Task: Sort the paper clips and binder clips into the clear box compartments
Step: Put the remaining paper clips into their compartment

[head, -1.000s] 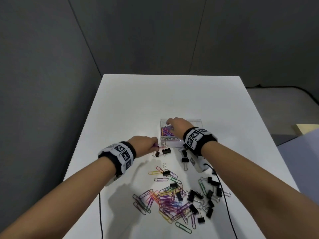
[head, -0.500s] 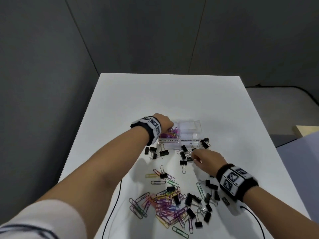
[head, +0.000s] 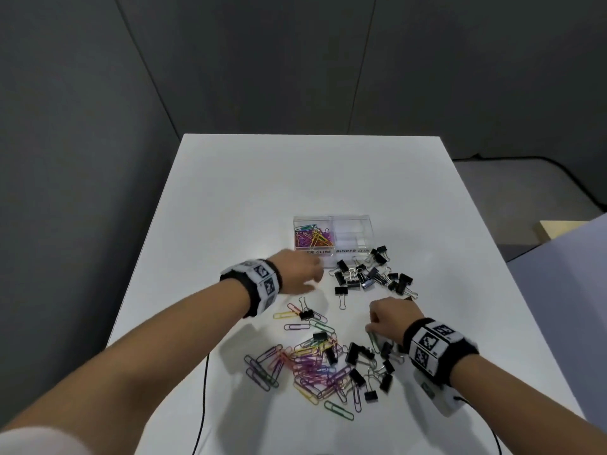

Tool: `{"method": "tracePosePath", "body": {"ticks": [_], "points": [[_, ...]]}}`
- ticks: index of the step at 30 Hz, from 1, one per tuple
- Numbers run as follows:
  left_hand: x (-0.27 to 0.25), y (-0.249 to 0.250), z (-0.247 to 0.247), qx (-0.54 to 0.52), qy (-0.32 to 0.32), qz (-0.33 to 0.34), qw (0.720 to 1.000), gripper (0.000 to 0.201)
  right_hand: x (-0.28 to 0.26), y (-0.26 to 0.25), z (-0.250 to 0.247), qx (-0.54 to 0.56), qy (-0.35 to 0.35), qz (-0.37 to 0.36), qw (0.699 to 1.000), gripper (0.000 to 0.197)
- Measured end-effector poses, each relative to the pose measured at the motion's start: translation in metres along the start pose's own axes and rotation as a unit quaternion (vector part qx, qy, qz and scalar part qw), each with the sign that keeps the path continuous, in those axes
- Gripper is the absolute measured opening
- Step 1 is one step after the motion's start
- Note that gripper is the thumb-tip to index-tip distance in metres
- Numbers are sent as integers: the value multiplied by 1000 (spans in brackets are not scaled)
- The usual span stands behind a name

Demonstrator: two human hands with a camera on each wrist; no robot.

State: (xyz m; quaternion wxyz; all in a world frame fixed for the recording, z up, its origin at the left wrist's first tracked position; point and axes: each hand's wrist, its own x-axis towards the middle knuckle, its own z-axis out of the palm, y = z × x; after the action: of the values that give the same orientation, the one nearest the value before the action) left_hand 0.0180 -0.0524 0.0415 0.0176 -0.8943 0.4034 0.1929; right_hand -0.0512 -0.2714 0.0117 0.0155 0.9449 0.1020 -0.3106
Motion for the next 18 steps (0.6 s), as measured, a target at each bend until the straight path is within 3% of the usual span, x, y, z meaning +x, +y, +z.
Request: {"method": "tracePosePath", "body": {"ticks": [2, 4, 9, 18], "points": [[-15, 9, 24, -20, -62, 11, 998, 36, 0, -4, 2, 23, -2, 7, 1000, 26], [-25, 13, 40, -42, -77, -8, 996, 45, -1, -10, 3, 29, 8, 12, 999, 23], [-33, 16, 57, -39, -41, -34, 998, 41, -3, -25, 8, 49, 38, -4, 998, 24], [-33, 13, 61, -108, 16, -120, 987, 30, 2, -35, 15, 67, 7, -12, 998, 4]]}}
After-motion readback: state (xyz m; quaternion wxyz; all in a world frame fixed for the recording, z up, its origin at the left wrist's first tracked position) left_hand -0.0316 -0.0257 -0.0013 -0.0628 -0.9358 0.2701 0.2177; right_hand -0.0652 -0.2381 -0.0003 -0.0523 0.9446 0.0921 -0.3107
